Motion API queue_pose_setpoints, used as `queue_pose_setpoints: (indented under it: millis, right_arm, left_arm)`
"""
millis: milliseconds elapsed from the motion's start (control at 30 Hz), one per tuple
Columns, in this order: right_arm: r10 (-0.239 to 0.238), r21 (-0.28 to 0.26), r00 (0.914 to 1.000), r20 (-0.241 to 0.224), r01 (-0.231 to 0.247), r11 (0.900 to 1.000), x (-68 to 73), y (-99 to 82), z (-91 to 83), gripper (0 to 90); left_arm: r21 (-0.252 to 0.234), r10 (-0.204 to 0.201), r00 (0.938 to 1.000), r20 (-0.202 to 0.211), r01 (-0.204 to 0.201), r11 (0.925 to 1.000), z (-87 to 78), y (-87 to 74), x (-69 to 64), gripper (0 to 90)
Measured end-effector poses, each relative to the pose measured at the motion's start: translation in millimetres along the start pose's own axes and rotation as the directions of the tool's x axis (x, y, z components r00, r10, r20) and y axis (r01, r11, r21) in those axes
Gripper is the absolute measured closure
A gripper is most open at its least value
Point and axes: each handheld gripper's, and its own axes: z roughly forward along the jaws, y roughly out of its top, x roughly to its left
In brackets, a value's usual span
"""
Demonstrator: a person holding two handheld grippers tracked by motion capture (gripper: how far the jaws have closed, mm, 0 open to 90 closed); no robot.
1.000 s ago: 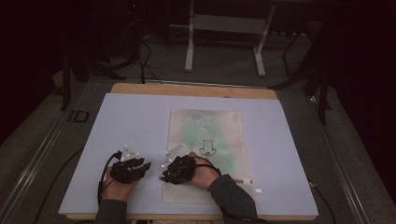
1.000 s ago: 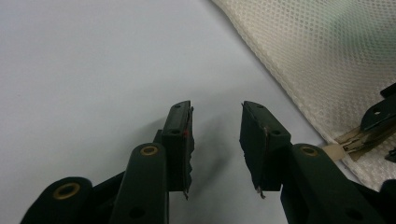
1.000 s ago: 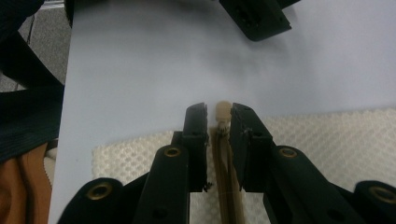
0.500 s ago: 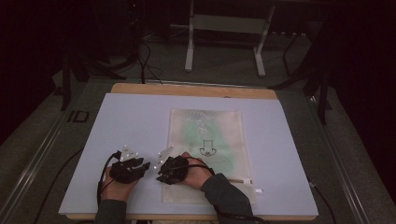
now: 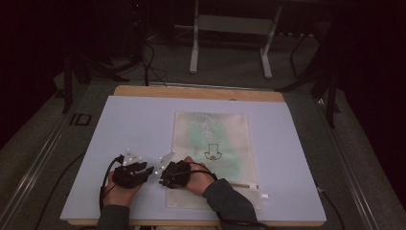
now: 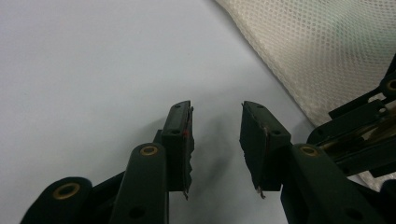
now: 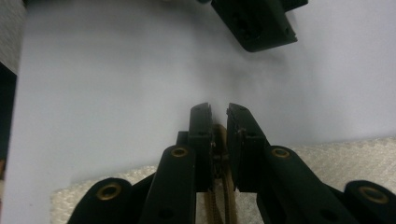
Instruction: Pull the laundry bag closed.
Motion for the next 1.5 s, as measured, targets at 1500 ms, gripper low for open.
queue_pose_setpoints:
  millis: [1500]
  right_arm:
    - [0.082,-0.039,0.9961,-0.035,-0.083,0.9958,-2.5,-35.5,-20.1,81.9]
  left_arm:
    - [-0.018,0.040,0.9952,0.090,-0.038,0.9991,0.8,6.3,-18.4,68.0]
